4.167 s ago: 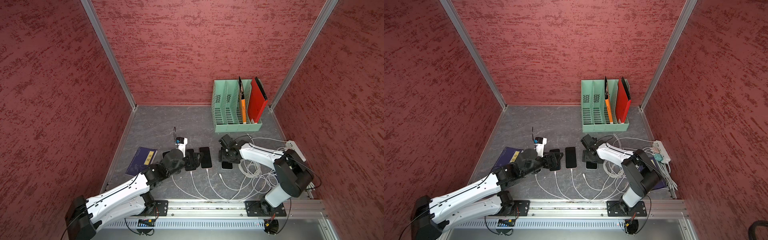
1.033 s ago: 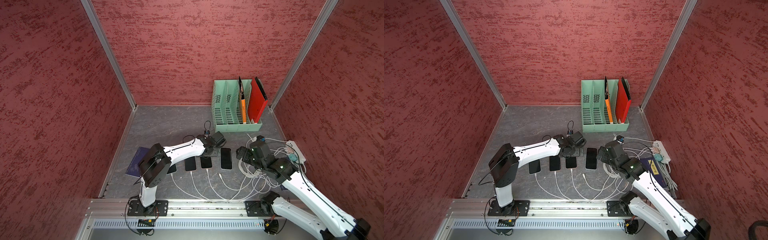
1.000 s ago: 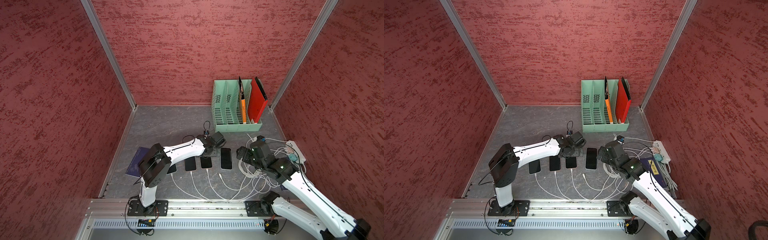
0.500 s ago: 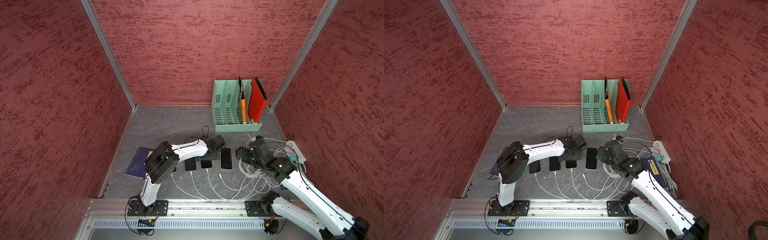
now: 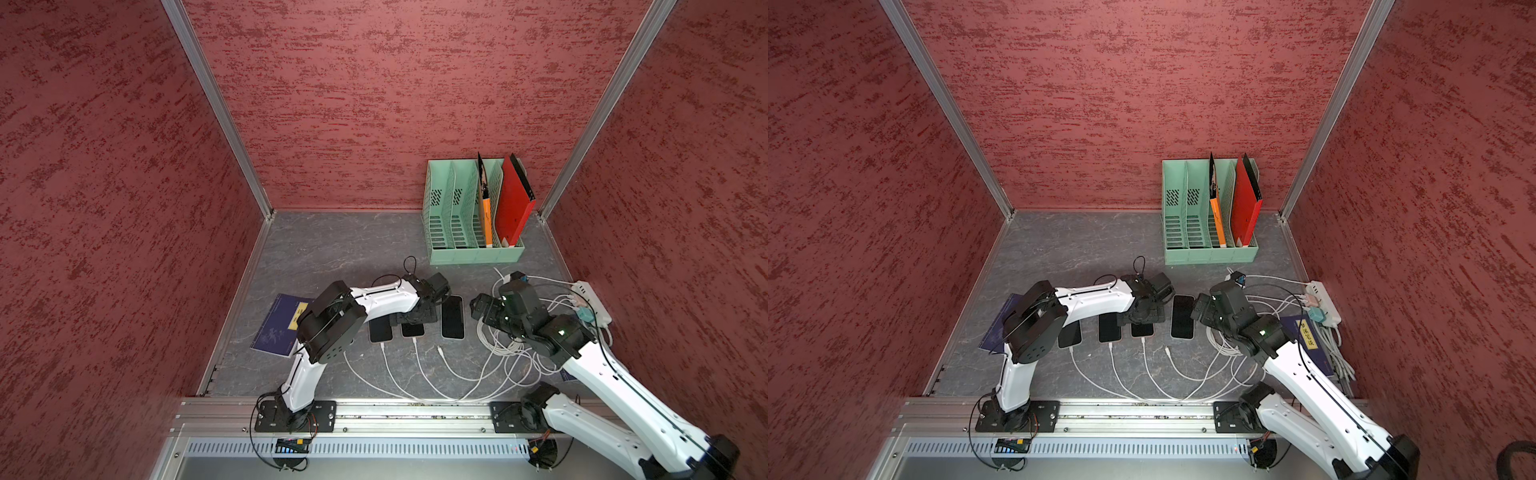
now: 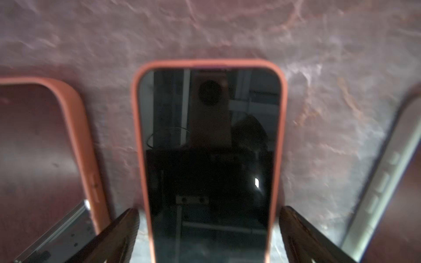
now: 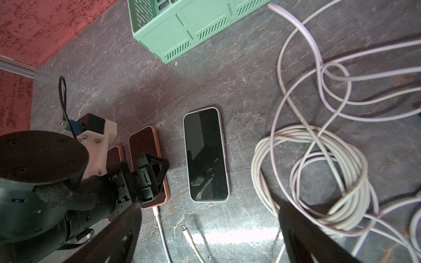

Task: Unplug the charging cable from the phone
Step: Pick up the phone at the center of the board.

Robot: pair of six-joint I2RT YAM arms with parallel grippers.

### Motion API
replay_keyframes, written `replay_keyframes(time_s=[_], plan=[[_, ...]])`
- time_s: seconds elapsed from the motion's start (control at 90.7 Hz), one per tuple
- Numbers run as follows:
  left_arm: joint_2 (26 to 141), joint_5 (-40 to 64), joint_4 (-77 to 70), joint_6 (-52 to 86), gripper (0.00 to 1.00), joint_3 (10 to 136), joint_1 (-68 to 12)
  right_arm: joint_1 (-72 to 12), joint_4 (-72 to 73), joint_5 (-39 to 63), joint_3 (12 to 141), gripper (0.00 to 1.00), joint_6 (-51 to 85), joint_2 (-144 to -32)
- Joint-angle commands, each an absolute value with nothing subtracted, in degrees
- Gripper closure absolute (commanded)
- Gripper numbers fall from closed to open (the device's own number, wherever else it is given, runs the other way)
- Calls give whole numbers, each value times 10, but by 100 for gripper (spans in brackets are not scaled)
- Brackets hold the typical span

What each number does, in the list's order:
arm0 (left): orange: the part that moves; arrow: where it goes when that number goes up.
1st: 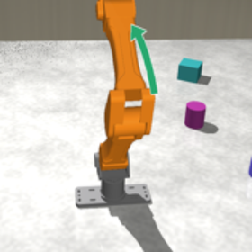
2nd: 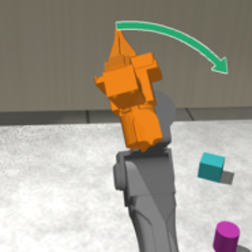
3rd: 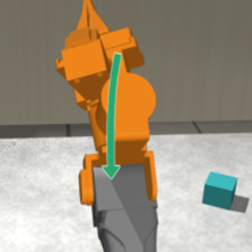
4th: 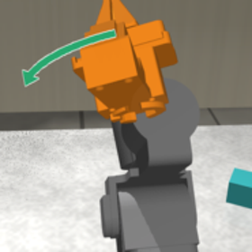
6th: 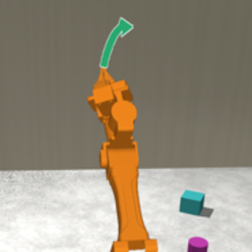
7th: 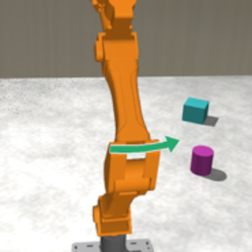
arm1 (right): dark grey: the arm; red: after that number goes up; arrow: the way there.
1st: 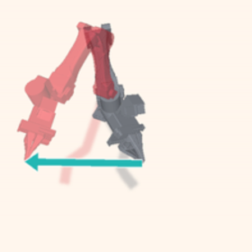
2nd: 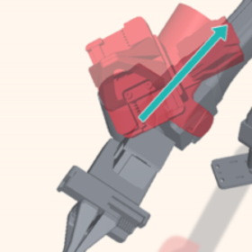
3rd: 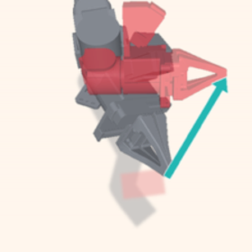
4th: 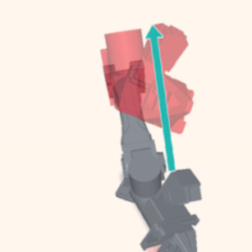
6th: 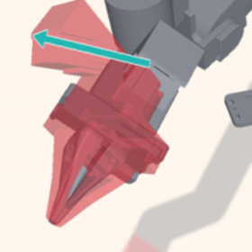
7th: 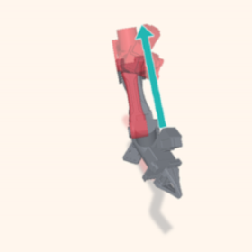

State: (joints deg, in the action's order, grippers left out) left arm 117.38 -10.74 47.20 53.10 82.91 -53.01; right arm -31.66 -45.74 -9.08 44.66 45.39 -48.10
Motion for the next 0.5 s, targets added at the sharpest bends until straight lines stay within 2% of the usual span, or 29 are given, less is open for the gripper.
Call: replay_keyframes(time_s=[0.0,0.088,0.209,0.485], plan=[[1186,-99,479,532,0,830,-528,-312,-451,-86,452,2,449,-472],[1192,-91,473,533,0,827,-525,-312,-446,-82,447,2,451,-468],[1196,-85,460,536,5,818,-527,-311,-451,-80,450,2,449,-469],[1193,-70,429,541,24,802,-526,-313,-421,-39,428,1,439,-459]])
